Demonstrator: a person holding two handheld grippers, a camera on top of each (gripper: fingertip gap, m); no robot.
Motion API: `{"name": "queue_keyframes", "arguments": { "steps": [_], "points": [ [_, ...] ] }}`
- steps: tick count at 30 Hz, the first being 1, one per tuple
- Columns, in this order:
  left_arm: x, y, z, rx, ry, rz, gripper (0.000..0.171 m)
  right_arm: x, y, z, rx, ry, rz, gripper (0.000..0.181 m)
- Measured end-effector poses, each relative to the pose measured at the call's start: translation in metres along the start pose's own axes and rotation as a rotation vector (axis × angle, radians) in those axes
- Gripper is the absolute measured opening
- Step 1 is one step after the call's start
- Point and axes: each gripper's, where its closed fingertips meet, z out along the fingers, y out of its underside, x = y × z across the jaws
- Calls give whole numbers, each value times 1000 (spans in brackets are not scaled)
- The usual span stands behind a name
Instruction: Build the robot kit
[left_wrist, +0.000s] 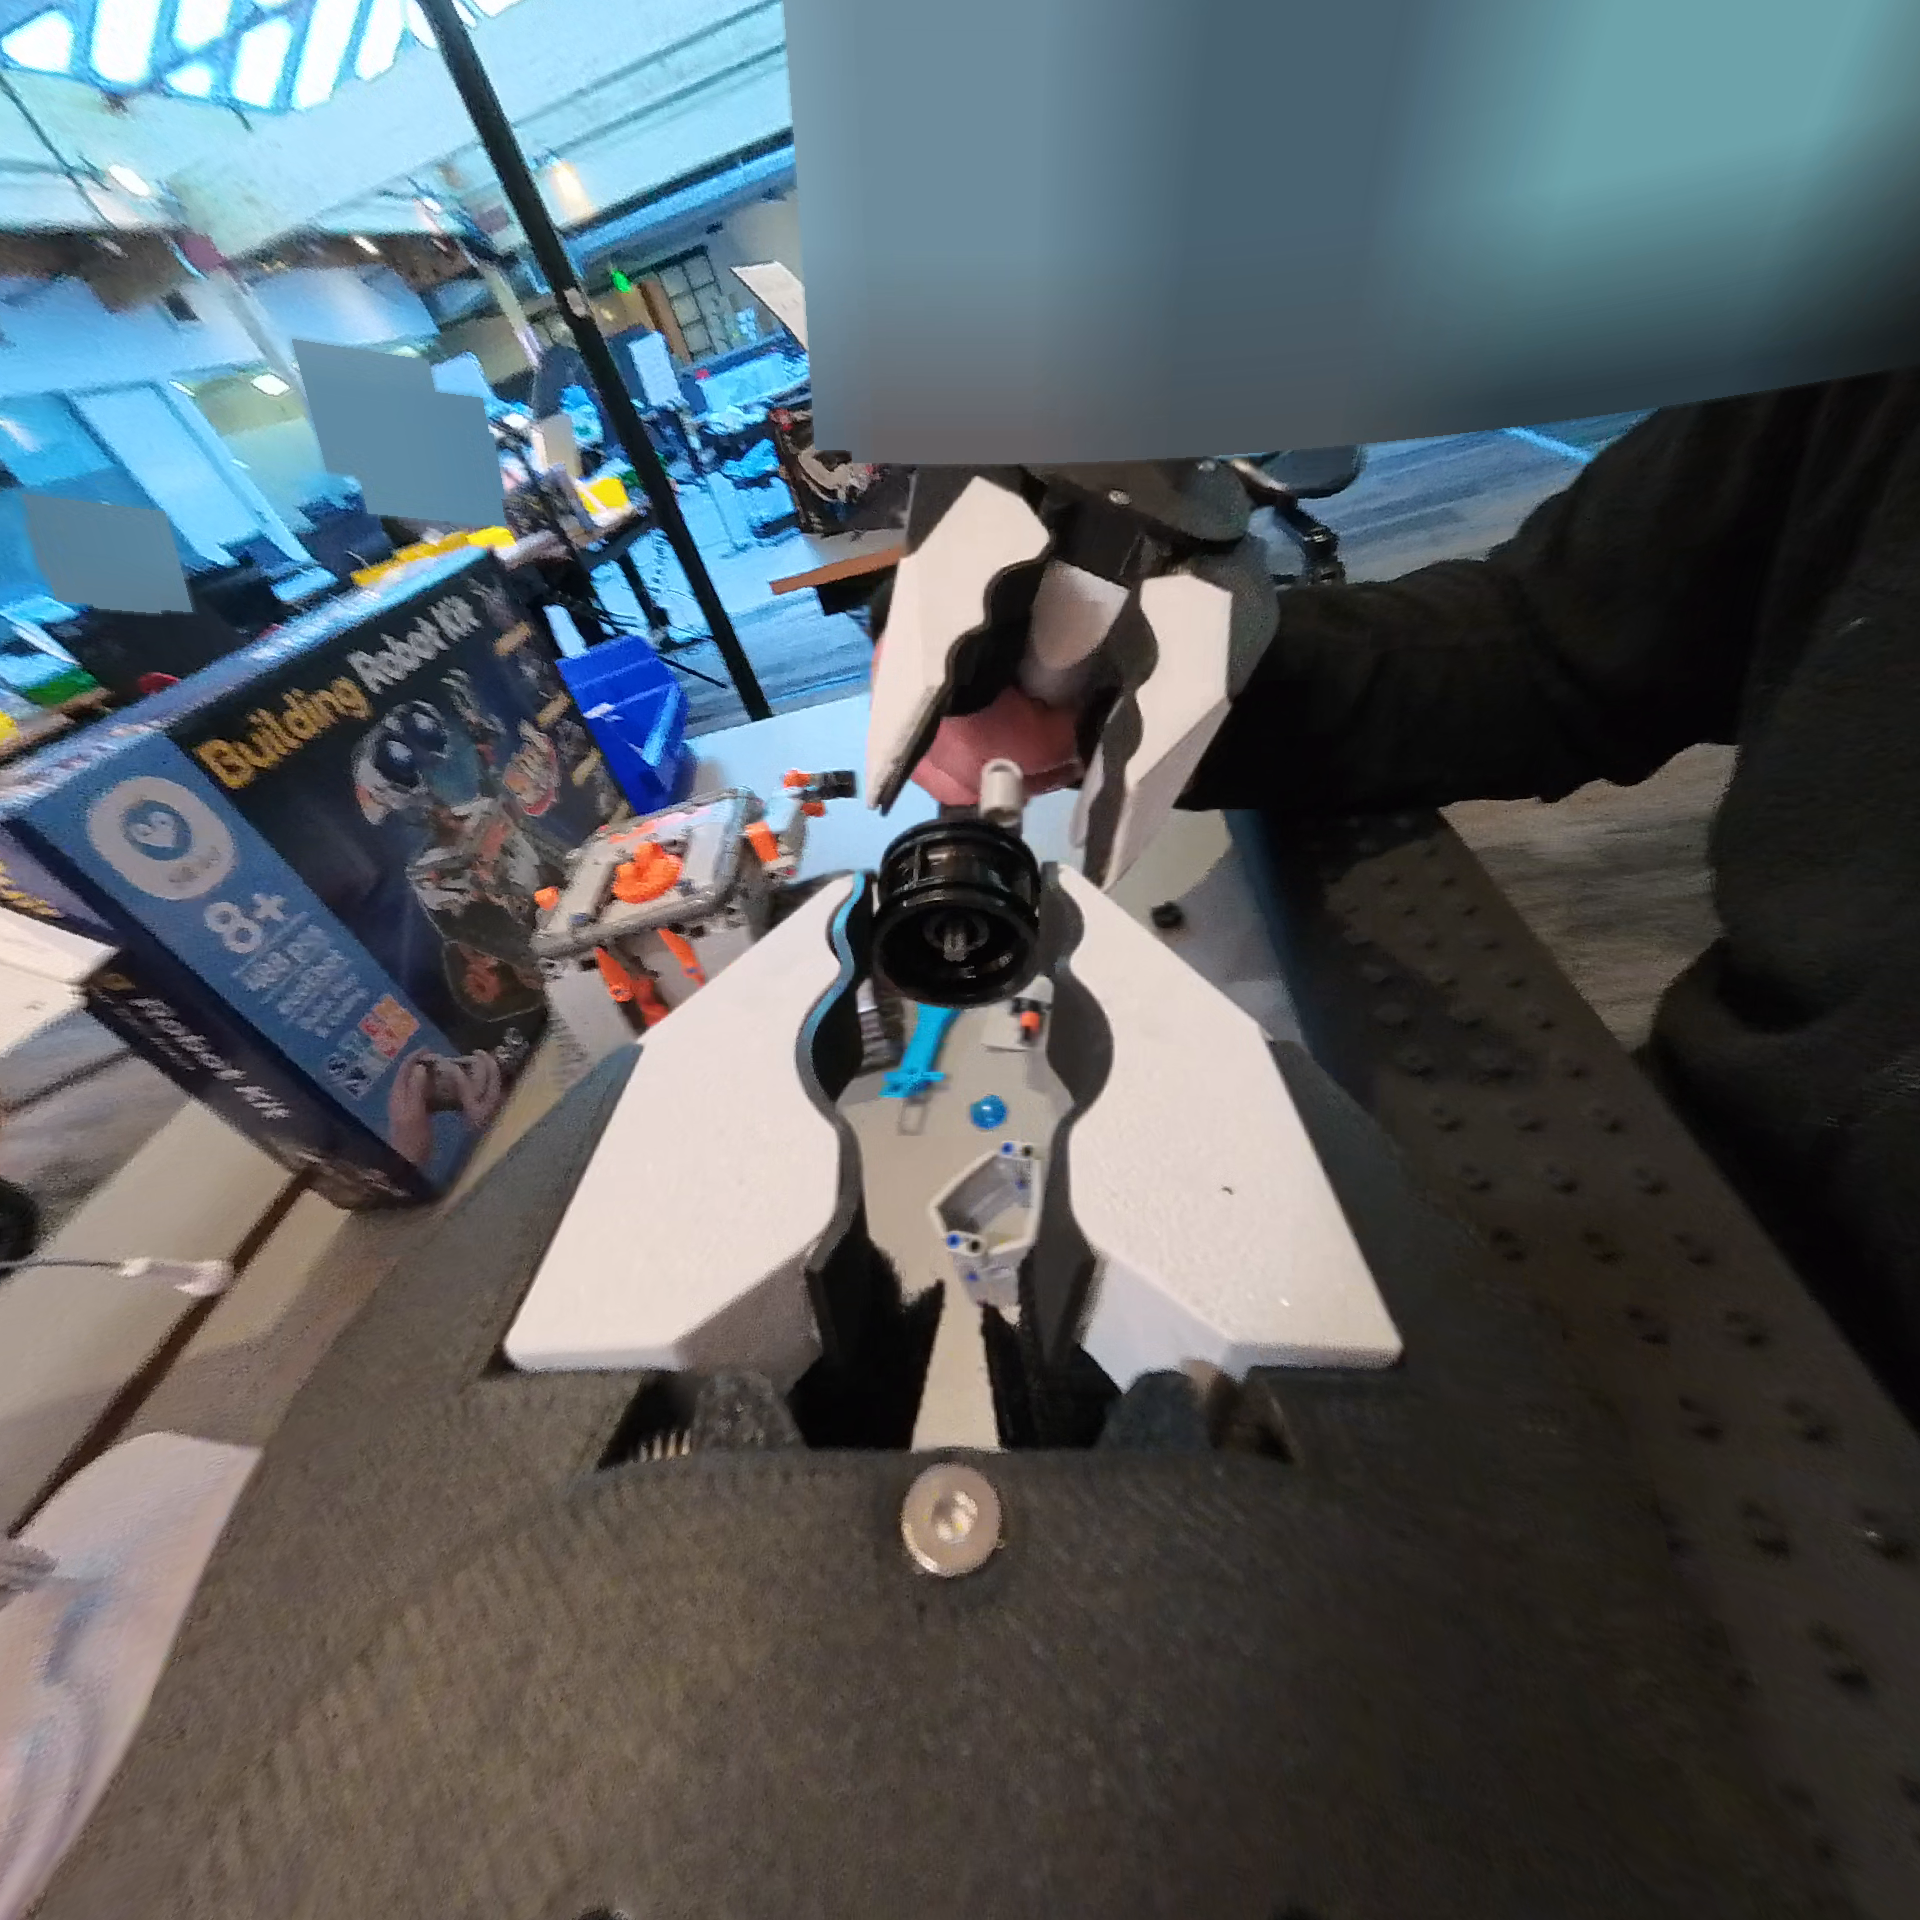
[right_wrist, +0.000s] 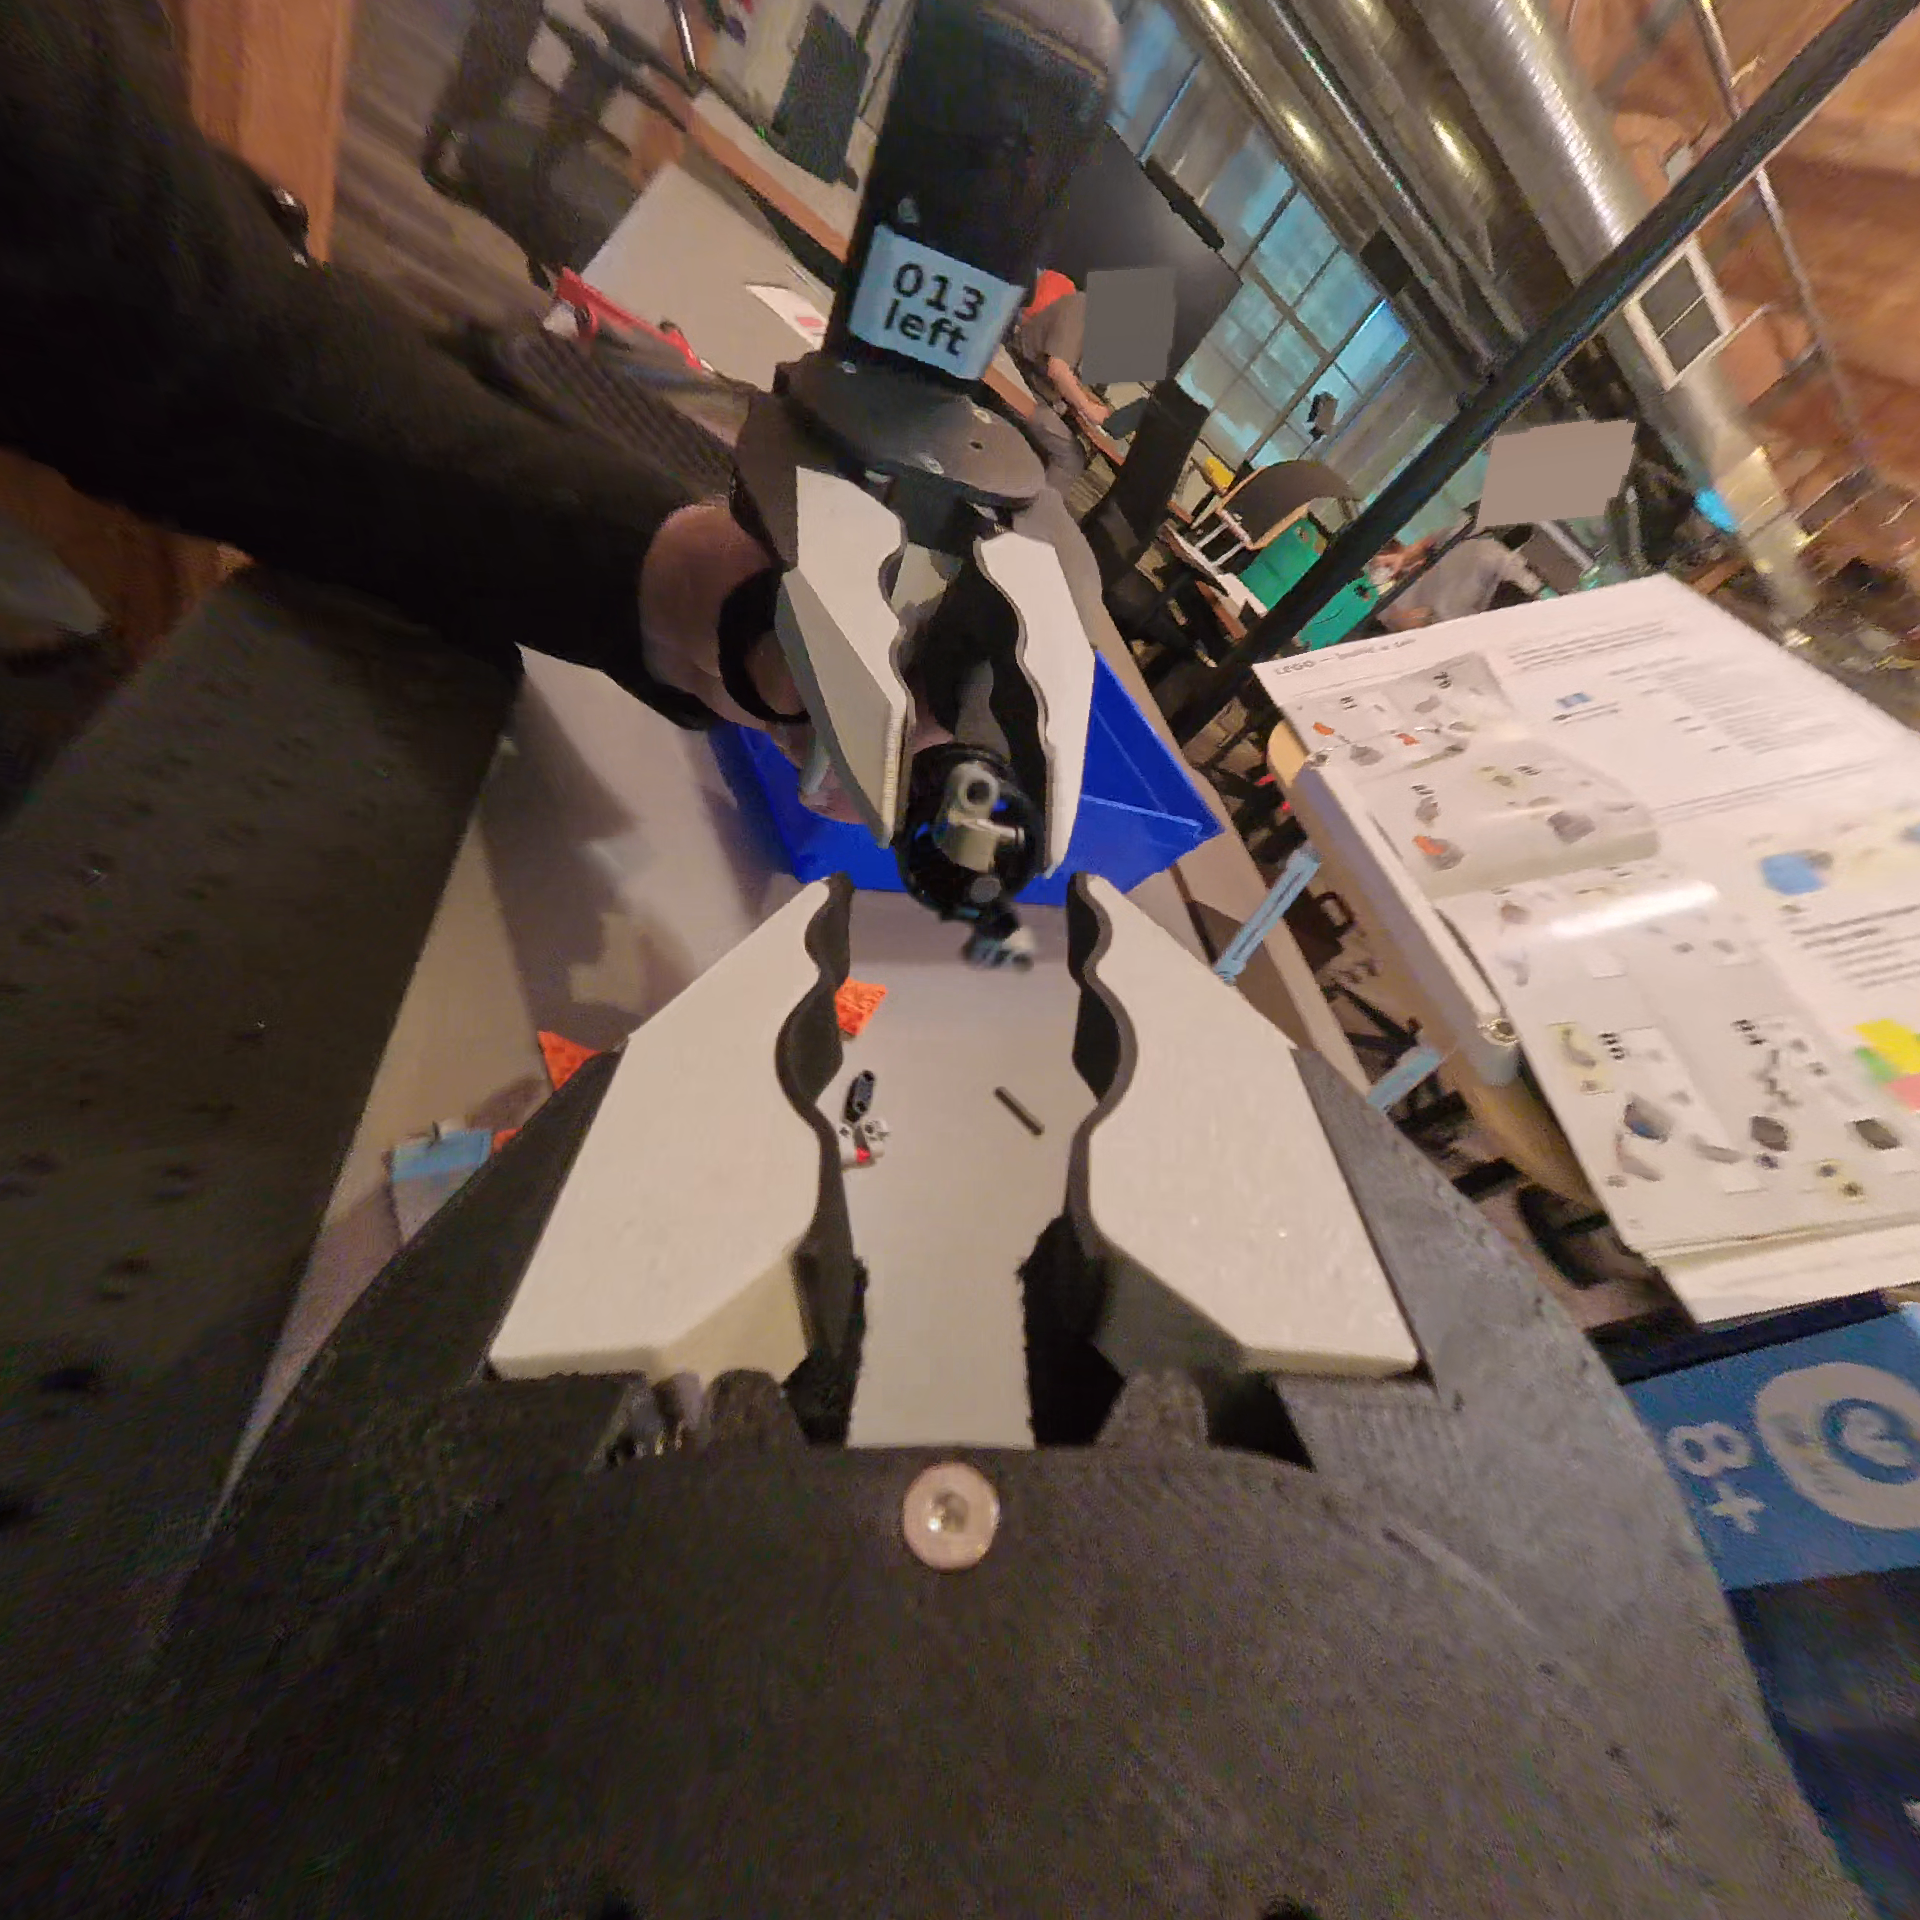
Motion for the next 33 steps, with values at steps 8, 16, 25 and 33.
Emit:
{"name": "queue_keyframes", "arguments": {
  "steps": [8,16,25,33],
  "points": [
    [5,1,7,22,72,-103,29,-1,5,5,-16,-21,70,26],
    [6,0,6,56,160,-260,29,-2,4,4,8,-37,64,26],
    [5,1,8,35,109,-158,29,0,2,-3,134,-207,396,21],
    [3,-1,8,64,106,-165,29,2,6,0,70,-114,269,17]
  ]
}}
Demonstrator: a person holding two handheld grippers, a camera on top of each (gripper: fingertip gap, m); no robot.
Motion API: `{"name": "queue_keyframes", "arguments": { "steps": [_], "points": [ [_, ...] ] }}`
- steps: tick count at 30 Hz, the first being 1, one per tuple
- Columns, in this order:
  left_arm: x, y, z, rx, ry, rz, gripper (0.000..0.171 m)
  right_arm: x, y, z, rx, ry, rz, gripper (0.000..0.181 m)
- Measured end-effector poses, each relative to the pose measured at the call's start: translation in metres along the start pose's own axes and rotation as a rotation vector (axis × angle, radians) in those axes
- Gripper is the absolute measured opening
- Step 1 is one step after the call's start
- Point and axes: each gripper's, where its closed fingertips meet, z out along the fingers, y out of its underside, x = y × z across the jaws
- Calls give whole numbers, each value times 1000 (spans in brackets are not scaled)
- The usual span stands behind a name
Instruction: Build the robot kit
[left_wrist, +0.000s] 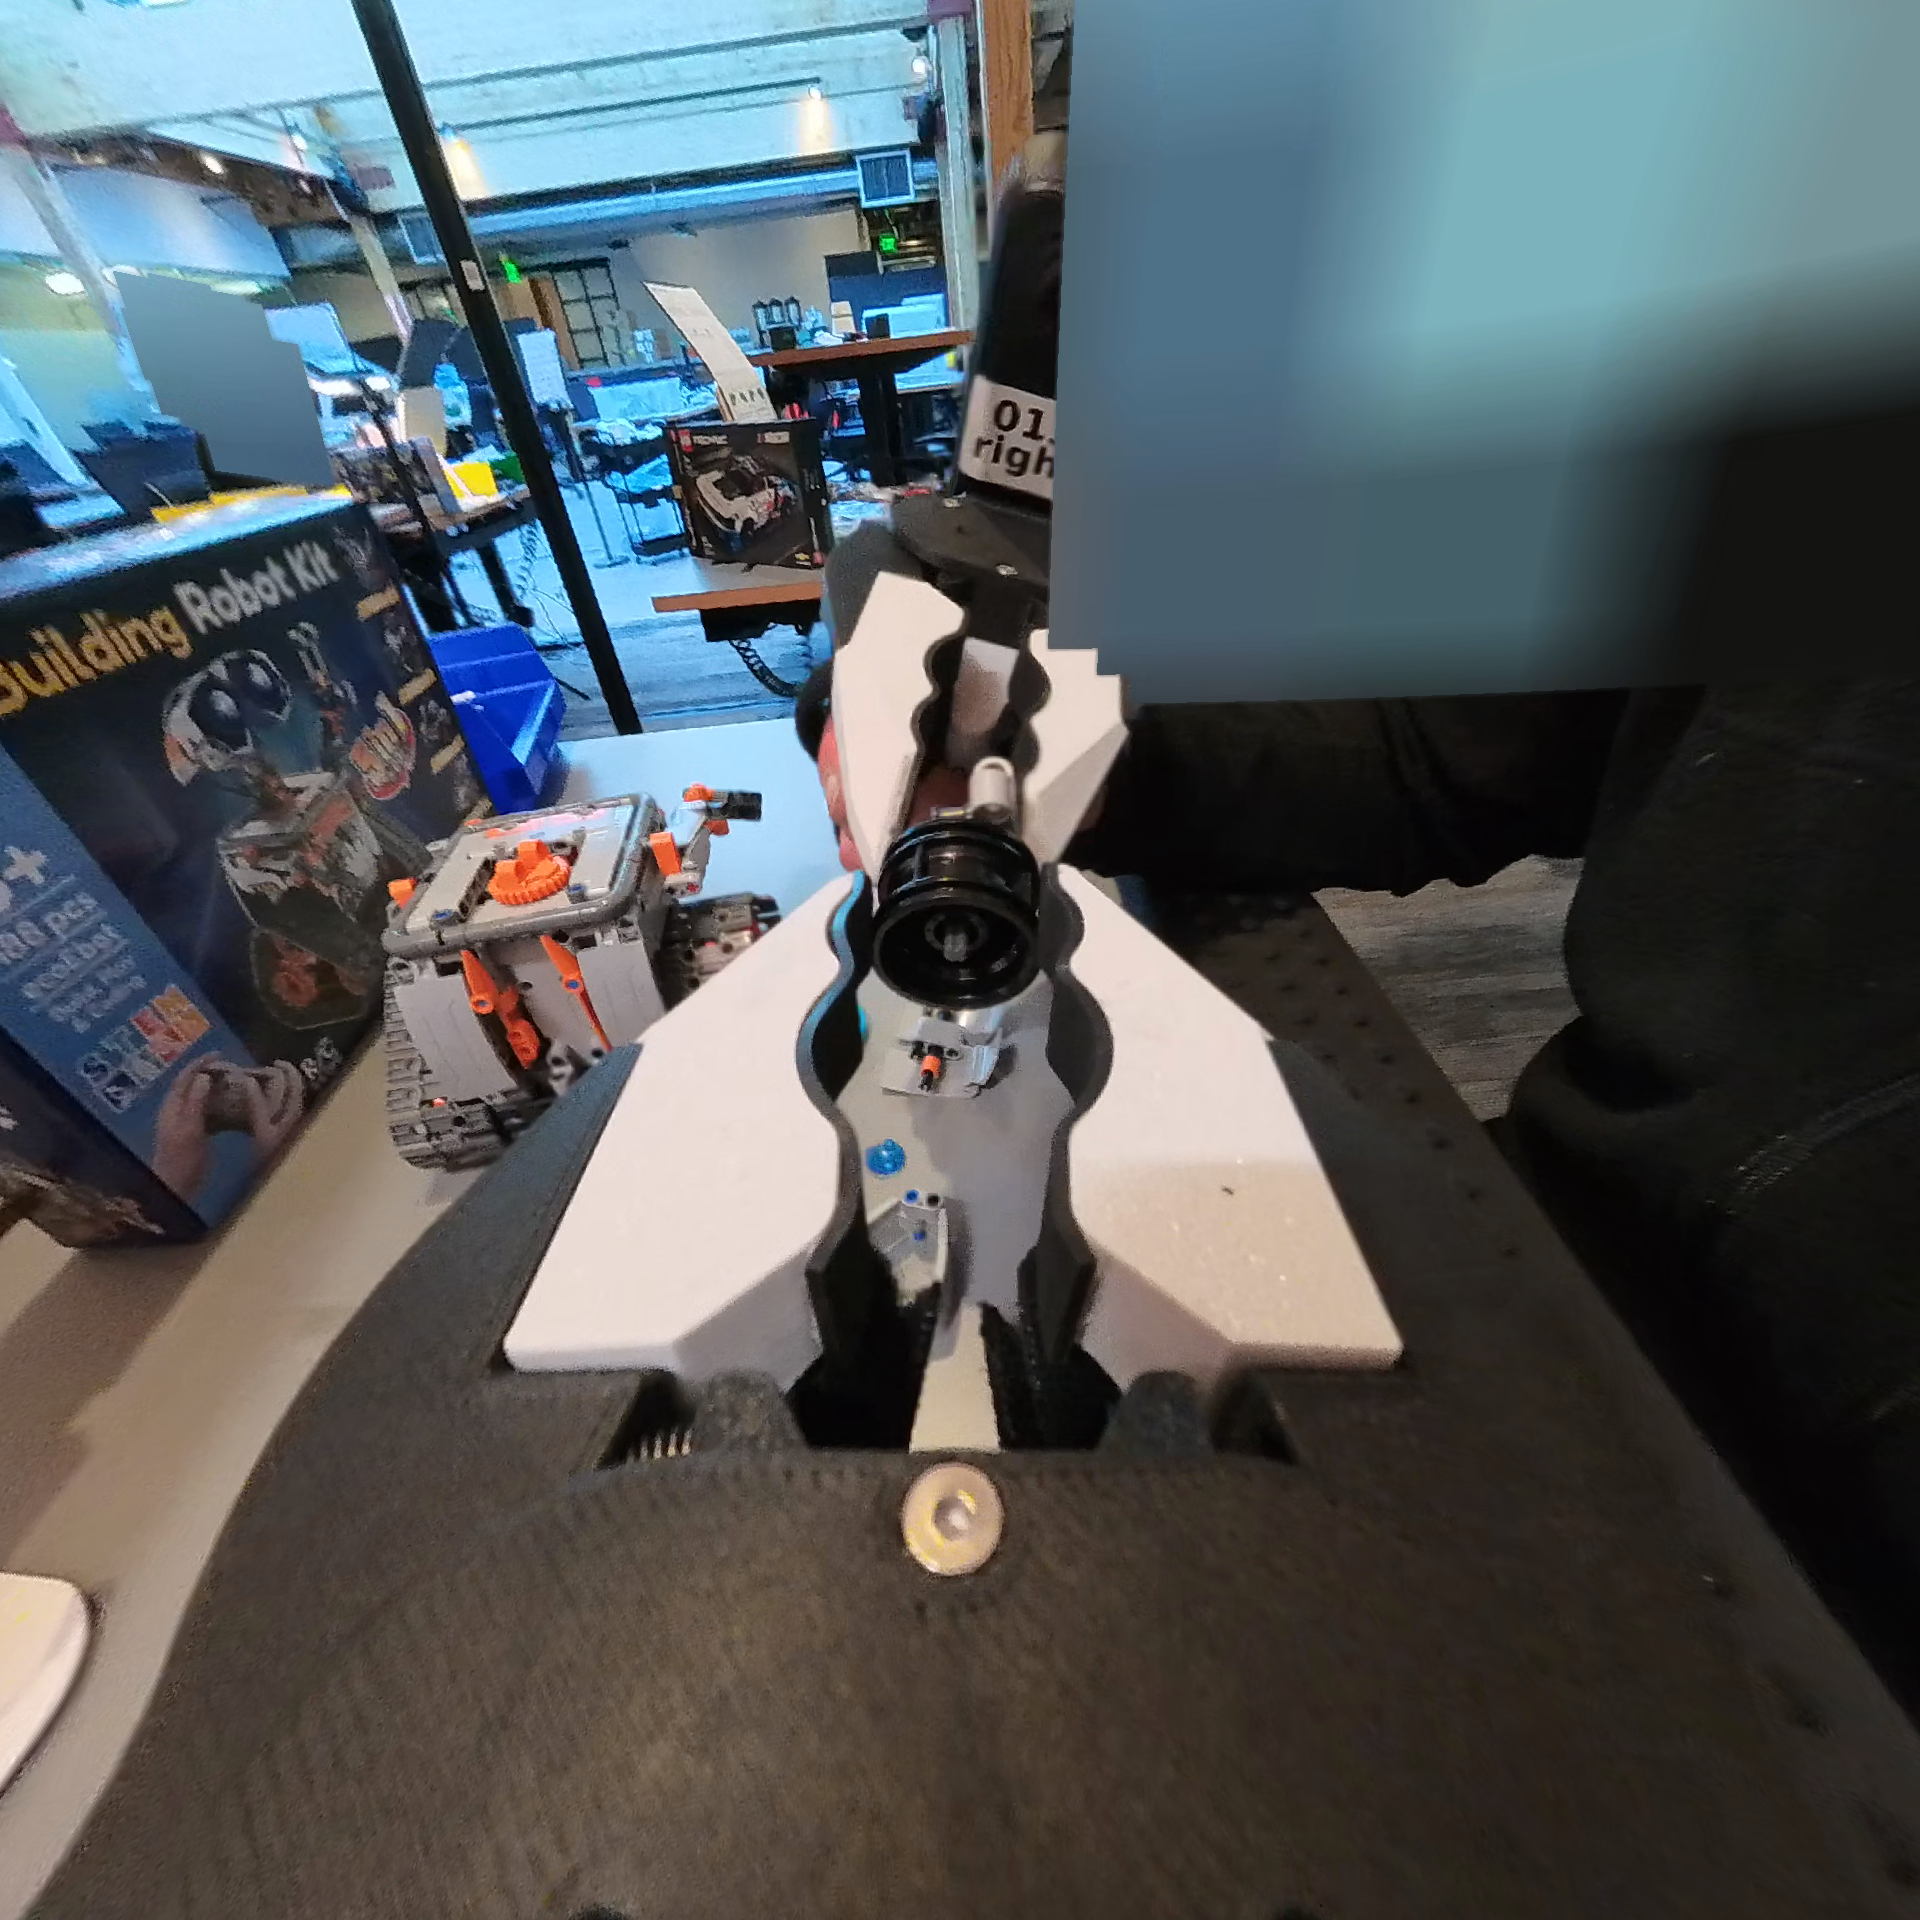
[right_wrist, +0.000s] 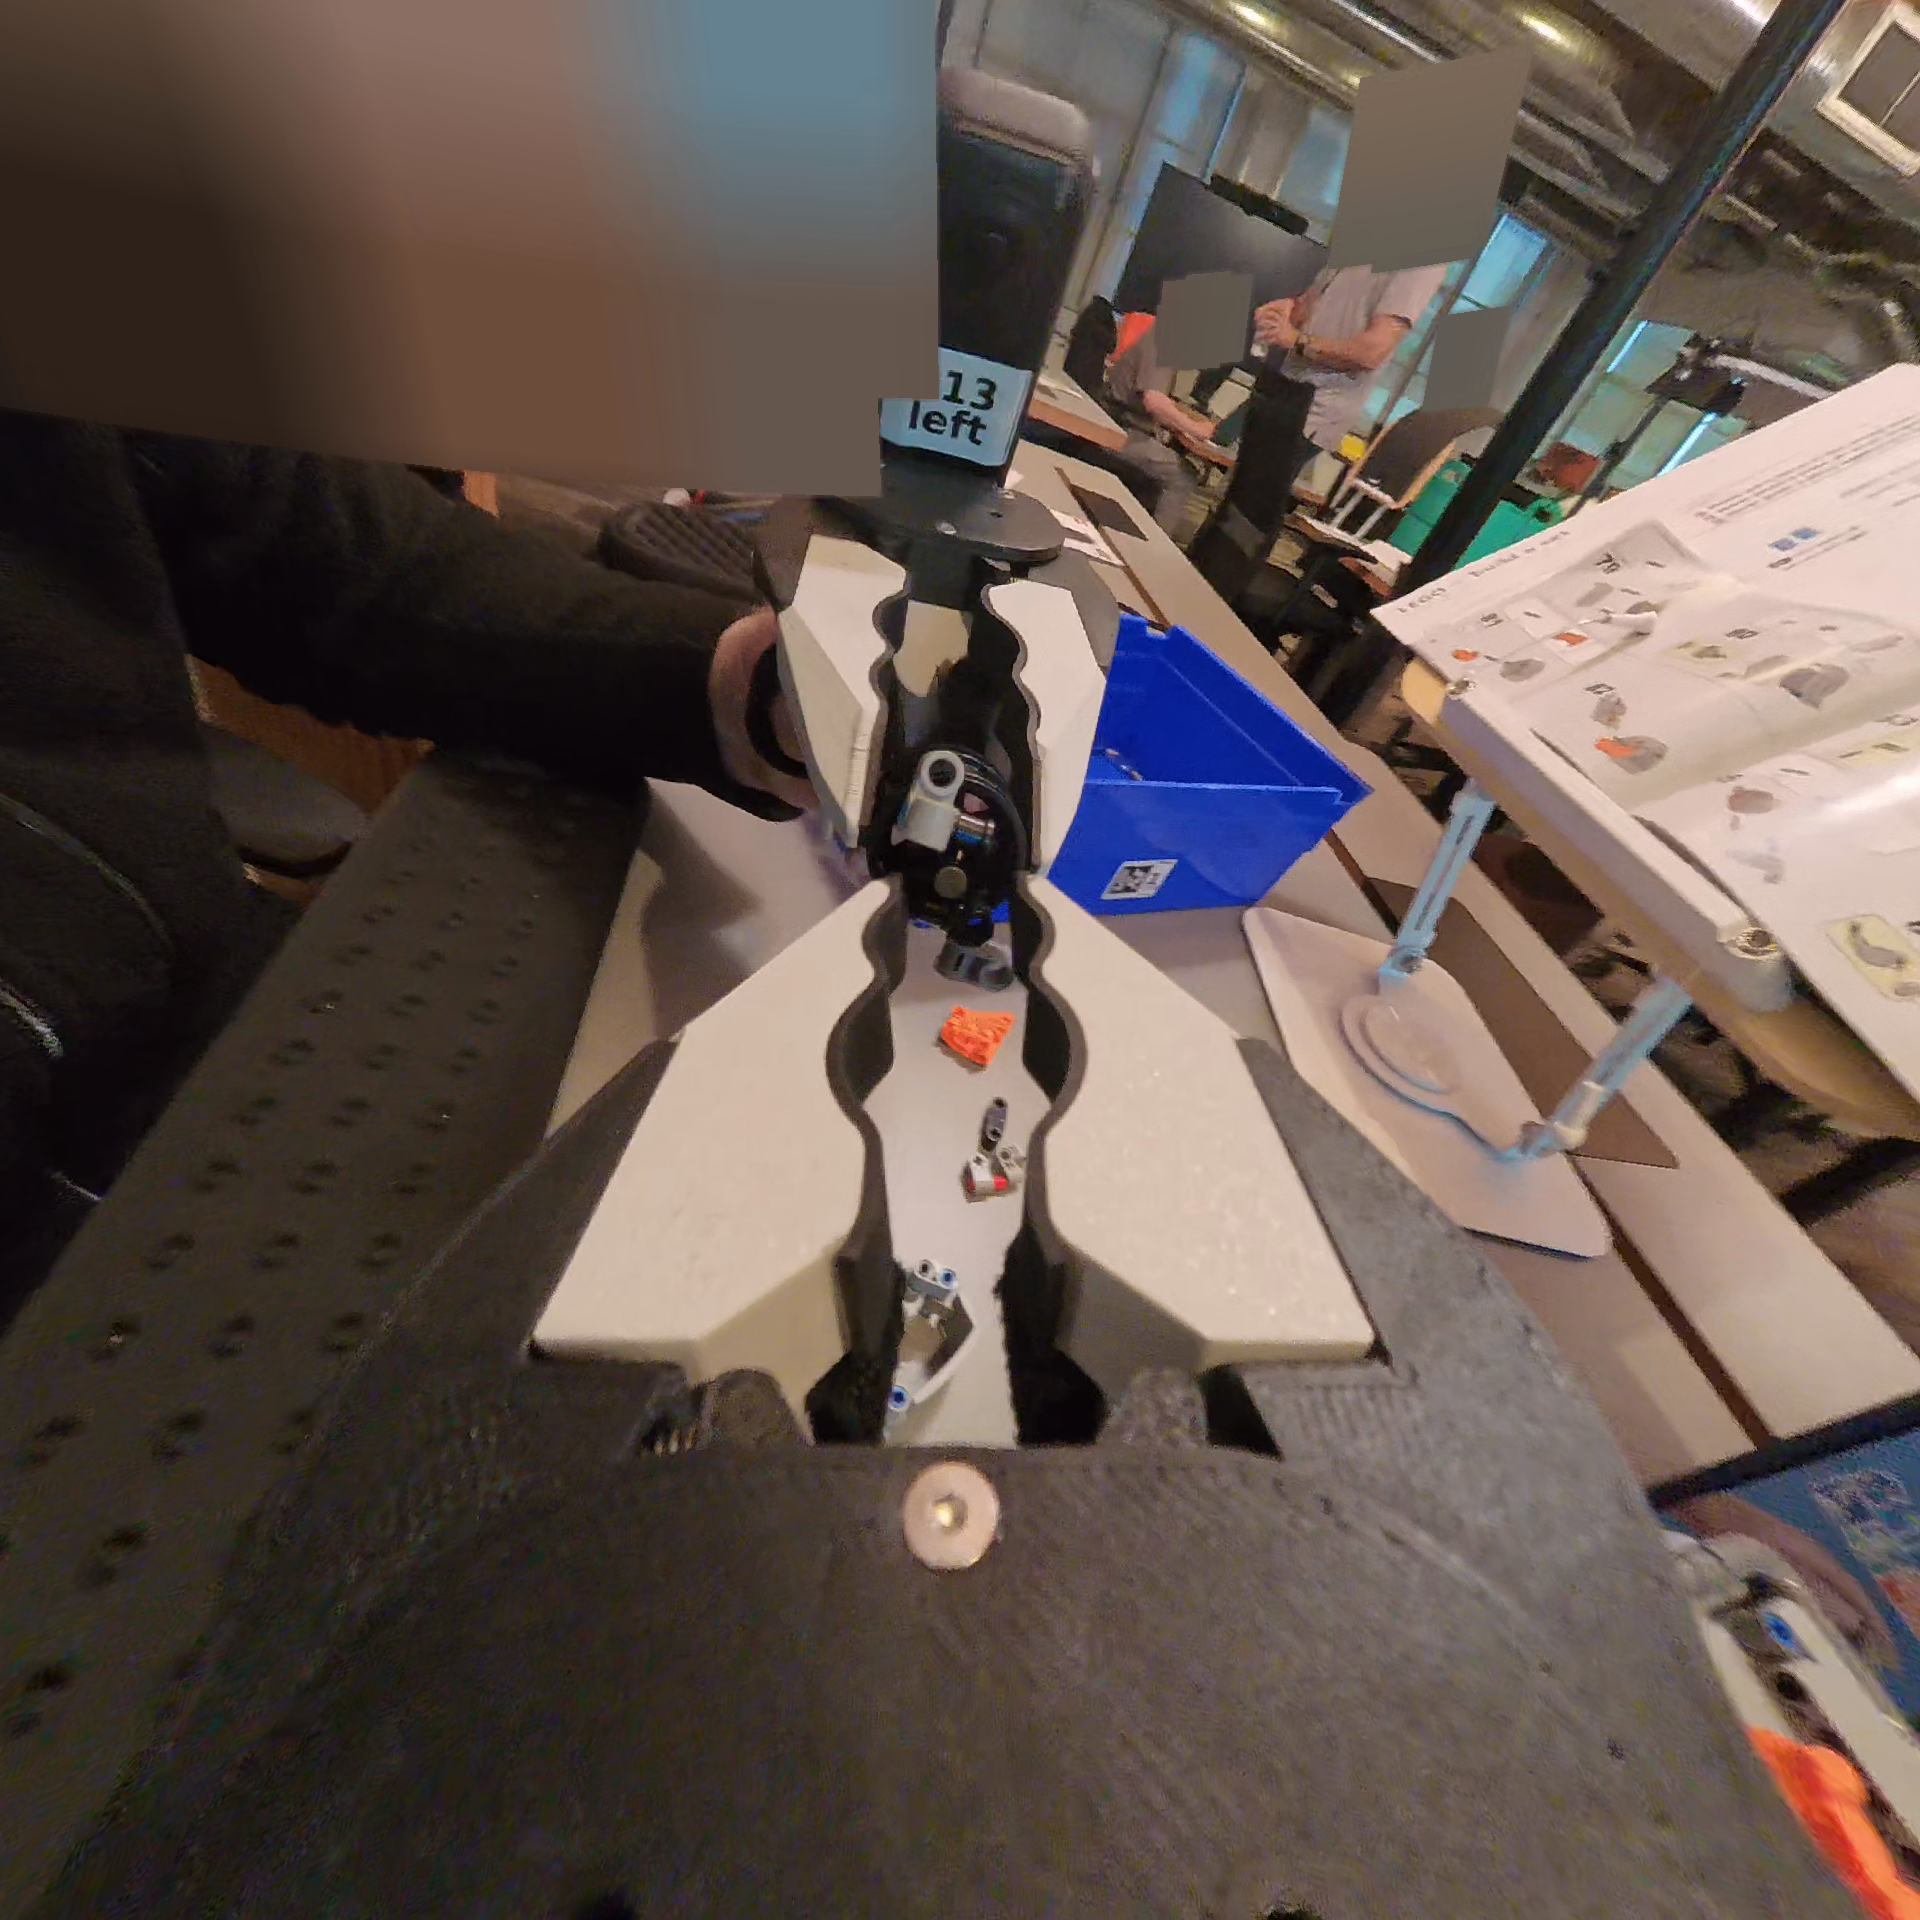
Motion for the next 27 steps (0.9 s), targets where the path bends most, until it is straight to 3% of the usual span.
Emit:
{"name": "queue_keyframes", "arguments": {
  "steps": [4,8,14,18,21,27],
  "points": [
    [4,1,4,-42,-51,160,29,-1,-4,-2,34,-26,53,14],
    [0,0,4,-52,-93,221,29,1,-6,-1,39,21,26,12],
    [-1,2,3,-90,-141,300,29,-2,-6,0,-37,116,-168,6],
    [7,1,4,-87,-96,330,30,-12,-8,2,-31,61,-148,5],
    [18,19,18,-179,-66,375,34,-26,2,12,-105,20,-186,5],
    [25,16,15,-182,-84,399,32,-33,-3,10,-101,3,-194,4]
  ]
}}
